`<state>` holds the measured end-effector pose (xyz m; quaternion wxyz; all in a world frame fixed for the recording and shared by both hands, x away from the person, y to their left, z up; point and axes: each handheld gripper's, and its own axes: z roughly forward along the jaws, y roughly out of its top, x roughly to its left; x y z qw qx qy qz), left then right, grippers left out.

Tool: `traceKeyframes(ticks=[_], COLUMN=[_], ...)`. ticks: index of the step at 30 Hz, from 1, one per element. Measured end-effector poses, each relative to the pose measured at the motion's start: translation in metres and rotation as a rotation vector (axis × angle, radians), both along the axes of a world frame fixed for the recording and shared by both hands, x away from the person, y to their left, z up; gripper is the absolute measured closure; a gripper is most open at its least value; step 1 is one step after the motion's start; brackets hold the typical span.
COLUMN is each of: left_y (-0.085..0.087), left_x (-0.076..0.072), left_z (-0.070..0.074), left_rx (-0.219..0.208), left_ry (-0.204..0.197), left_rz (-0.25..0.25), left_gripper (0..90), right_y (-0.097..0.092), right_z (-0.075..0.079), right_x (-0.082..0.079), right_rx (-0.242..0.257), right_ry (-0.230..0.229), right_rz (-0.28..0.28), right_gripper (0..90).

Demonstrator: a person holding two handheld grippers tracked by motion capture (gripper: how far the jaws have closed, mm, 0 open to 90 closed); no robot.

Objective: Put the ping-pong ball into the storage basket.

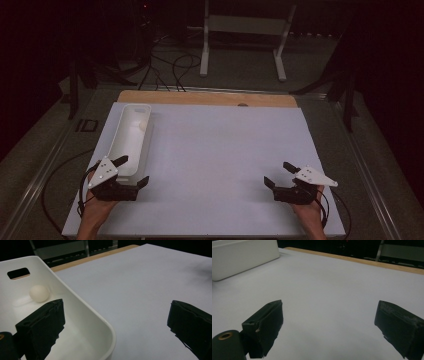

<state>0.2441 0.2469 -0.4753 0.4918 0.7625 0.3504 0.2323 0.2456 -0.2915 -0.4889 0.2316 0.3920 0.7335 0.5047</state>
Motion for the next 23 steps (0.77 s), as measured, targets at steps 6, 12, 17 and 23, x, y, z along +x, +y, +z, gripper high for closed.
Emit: traceKeyframes(ticks=[6,12,17,23], left_y=[-0.0002,-0.0013,-0.0018,-0.0018], left_x=[-0.0010,-0.0014,-0.0014,-0.0014], left_z=[-0.0013,-0.0014,-0.0015,-0.0012], left_rx=[-0.008,-0.016,-0.018,-0.019], left_ry=[-0.016,-0.018,-0.021,-0.019], left_rz=[0.010,0.020,0.027,0.028], left_gripper=[3.2,1.5,1.4,1.3], right_y=[0.0020,0.0024,0.0038,0.0057], right_z=[0.0006,0.0016,0.0018,0.0014], right_x=[0.0009,-0.0017,-0.0049,-0.0072], right_rx=[0.000,0.001,0.008,0.004], right_ry=[-0.015,-0.030,-0.038,-0.042], right_rz=[0.015,0.025,0.039,0.048], right_gripper=[7.9,7.9,7.4,7.4])
